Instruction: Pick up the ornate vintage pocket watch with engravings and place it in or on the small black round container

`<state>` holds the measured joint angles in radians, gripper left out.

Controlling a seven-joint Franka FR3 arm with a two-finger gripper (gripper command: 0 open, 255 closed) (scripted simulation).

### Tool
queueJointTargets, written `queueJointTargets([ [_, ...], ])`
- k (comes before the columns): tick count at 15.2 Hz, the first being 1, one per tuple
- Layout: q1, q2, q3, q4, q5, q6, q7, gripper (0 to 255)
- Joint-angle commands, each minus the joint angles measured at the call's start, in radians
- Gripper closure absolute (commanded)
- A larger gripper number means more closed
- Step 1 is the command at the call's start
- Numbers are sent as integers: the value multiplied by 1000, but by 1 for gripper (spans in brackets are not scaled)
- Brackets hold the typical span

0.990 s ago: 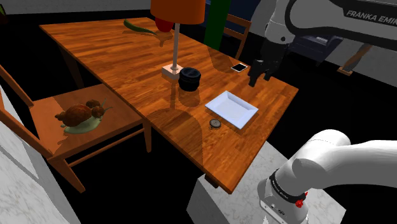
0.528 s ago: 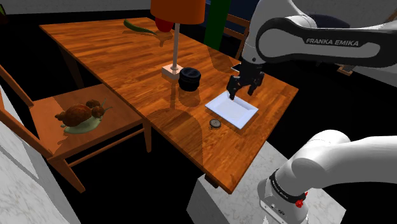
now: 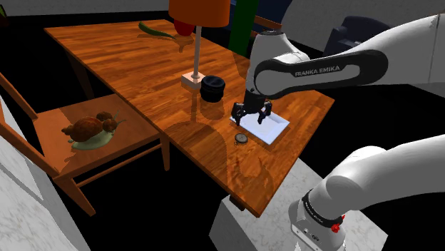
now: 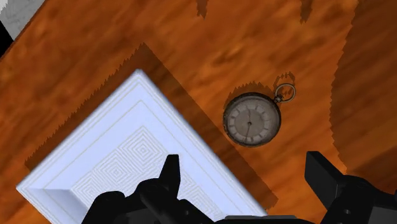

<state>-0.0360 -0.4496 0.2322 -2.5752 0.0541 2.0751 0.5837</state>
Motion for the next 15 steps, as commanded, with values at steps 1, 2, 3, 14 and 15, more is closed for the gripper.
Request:
queueJointTargets([
  [1,-11,66,29,1,1,64,79,0],
  [2,-15,93,40,4,0,87,106,0],
  [3,-16,100,41,-4,-2,102,107,0],
  [14,-22,156,49,-54,-13,207,117,0],
  [15,-22,156,49,-54,-13,207,117,0],
])
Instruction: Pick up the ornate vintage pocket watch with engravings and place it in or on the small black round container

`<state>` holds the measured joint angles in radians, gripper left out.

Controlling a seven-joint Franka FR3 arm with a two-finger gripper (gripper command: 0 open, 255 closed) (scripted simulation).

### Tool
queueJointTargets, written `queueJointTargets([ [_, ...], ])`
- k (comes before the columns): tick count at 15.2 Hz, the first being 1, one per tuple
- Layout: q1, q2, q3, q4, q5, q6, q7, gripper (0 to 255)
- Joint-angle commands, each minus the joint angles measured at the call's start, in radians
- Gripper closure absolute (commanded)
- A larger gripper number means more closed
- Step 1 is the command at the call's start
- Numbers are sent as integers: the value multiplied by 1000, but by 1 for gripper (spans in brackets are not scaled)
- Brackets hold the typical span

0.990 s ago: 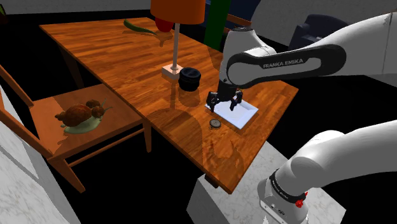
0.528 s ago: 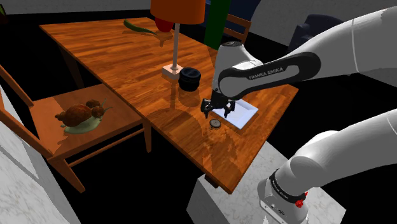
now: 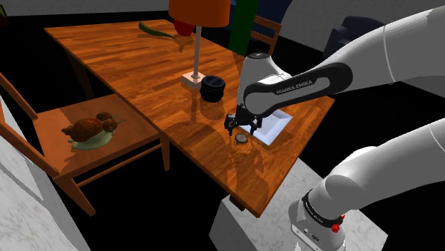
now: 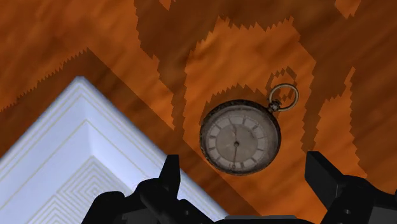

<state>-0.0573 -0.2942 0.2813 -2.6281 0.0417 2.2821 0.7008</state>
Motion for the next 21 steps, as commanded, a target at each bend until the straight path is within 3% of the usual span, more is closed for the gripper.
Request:
queueJointTargets([
  [1,0,1,0,-1,0,0,0,0],
  [2,0,1,0,-1,0,0,0,0],
  [3,-1,1,0,0,0,0,0,255],
  [12,0,1,0,-1,0,0,0,255],
  [19,5,-66,-12,45,12,-112,-15,255],
  [20,4,-55,-11,38,10,-93,-14,255],
  [21,4,-55,-11,38,10,-93,-14,0],
])
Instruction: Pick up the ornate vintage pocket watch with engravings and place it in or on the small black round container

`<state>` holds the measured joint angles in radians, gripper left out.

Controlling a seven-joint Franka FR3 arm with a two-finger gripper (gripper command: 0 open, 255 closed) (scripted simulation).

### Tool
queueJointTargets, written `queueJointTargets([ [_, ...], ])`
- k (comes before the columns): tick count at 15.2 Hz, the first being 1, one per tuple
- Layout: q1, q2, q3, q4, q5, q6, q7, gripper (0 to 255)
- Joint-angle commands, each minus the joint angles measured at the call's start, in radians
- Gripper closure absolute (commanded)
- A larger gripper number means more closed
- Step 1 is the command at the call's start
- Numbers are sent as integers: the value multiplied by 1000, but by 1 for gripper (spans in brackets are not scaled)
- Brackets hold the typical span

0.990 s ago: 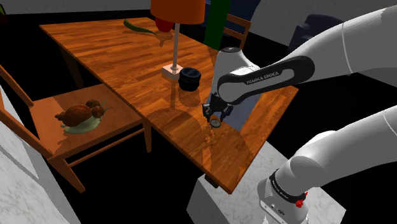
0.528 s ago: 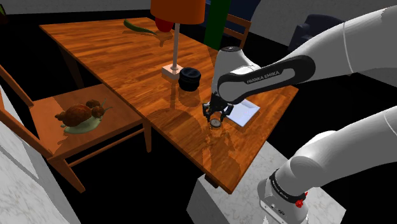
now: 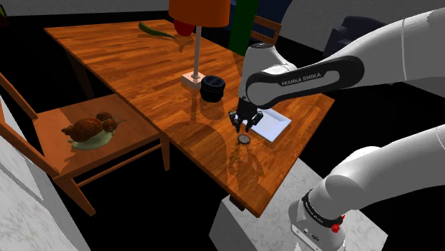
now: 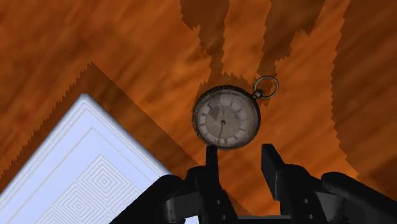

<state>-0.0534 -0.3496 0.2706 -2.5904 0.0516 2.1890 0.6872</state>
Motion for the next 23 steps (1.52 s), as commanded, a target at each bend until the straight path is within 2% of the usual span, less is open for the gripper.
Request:
queueJointTargets([
  [1,49,-72,-27,-70,0,39,-204,0],
  [4,214,-300,-202,-278,-37,132,-831,0],
  [12,218,-192,-209,-322,-50,283,-821,0],
  [20,218,-192,-209,-322,-51,282,-821,0],
  [21,218,-192,-209,-322,-51,282,-821,255],
  [23,218,-193,-208,-322,-50,282,-820,255],
])
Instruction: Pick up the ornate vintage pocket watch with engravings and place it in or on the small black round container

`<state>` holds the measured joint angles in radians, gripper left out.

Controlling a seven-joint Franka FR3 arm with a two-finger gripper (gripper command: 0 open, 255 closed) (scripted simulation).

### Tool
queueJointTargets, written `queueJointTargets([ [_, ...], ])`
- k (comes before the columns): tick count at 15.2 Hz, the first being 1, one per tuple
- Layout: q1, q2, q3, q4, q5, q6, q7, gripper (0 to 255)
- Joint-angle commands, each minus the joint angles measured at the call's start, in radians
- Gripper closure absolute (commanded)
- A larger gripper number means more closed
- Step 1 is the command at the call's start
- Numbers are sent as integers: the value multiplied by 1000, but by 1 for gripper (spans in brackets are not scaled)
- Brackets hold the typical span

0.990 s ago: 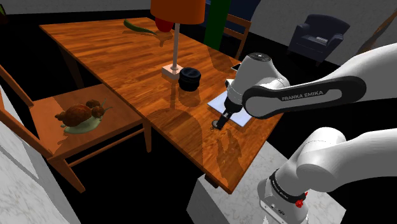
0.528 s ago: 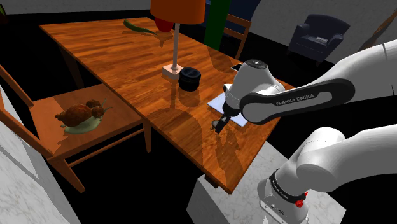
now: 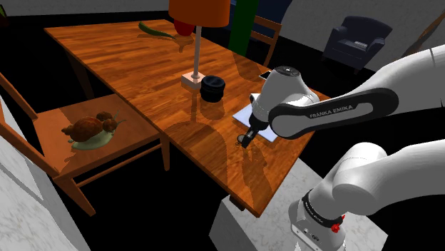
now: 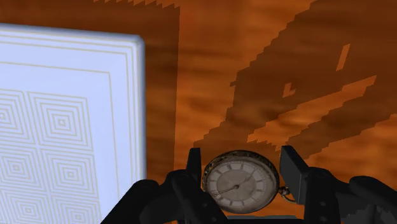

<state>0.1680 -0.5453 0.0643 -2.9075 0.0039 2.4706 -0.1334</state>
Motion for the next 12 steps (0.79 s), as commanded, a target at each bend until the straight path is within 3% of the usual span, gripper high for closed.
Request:
queueJointTargets([
  [1,-3,5,-2,-4,-3,1,0,255],
  [7,-4,4,-2,-4,-2,1,0,255],
  [12,-2,-60,-5,30,0,-96,-4,255],
])
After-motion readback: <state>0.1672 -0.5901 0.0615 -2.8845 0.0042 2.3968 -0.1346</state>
